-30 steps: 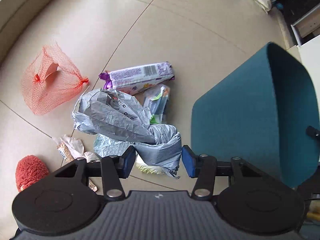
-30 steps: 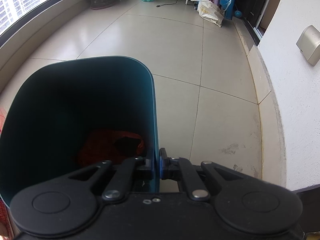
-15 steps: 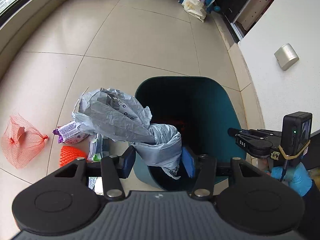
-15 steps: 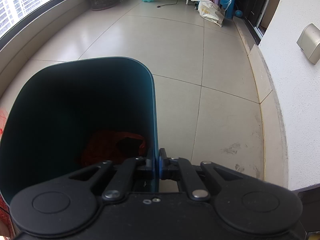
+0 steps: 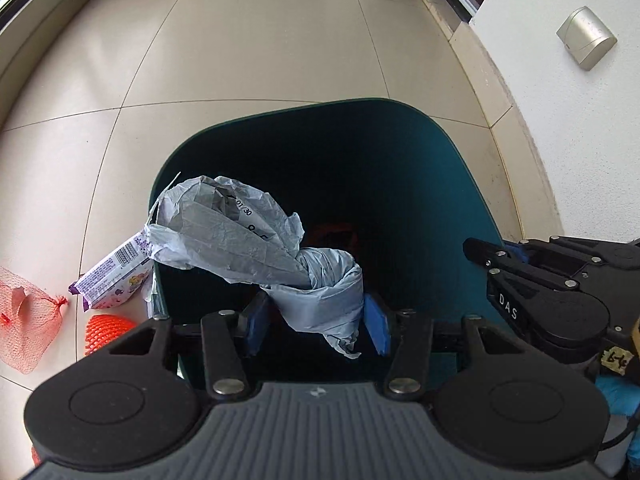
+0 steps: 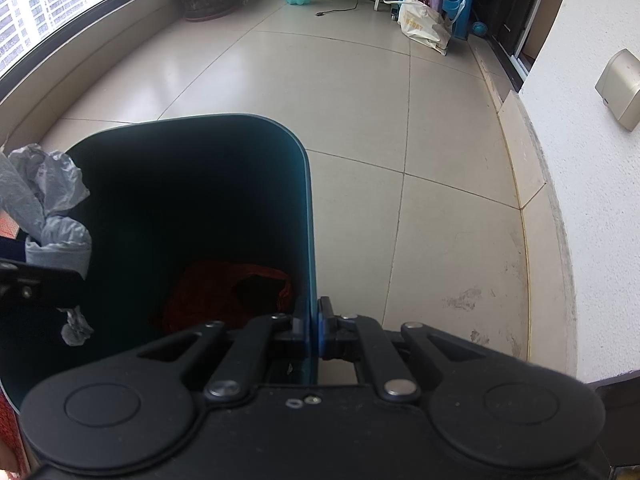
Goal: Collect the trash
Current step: 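Carry the grey bag into the teal bin and release it, then return the left tool to the pile and grasp the white napa cabbage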
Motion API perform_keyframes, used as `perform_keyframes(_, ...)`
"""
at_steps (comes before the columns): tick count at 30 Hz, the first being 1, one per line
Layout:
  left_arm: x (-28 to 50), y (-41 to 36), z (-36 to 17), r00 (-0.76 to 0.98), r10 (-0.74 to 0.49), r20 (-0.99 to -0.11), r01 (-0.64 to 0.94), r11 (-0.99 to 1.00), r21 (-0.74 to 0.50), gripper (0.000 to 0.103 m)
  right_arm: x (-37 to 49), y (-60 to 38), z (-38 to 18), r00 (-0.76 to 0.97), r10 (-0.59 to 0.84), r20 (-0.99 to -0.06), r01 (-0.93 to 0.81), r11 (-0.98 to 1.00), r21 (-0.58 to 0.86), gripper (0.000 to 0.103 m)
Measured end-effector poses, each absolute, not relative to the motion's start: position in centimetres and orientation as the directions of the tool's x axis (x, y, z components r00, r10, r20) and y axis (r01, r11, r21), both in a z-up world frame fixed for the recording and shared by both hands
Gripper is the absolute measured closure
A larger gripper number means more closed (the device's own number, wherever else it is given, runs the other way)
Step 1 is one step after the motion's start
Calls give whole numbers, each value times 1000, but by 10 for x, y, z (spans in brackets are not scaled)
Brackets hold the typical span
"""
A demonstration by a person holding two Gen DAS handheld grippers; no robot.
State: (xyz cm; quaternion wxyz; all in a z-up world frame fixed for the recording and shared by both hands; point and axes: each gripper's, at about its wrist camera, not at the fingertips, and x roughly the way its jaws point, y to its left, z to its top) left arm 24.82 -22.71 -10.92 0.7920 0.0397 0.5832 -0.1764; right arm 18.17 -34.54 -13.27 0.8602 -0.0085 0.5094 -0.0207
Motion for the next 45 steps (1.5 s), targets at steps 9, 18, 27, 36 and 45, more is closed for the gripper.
perform_keyframes(9,256,-235,-146,197,-218,-956,336,931,-143,53,182,-343,-133,477,-44,-878,20,999,-40,100)
perform_keyframes(18,242,-223,-133,193,-291,-937,368,907,-205,43,181,-345,-134,478,-36,-878,20,999,-30,100)
perform_keyframes(27,221,-179,-75,295,-371,-880,388,889,-245,25,182,-345,-135,475,-37,-879,21,999,-31,100)
perform_keyframes(36,220,-97,-56,385,-340,-858,241,934,-262,24,183,-348,-136,471,-34,-882,28,999,-23,100)
perform_keyframes(45,211,-53,-129,261,-248,-933,191,961,-202,22,184,-349,-137,468,-31,-883,30,999,-20,100)
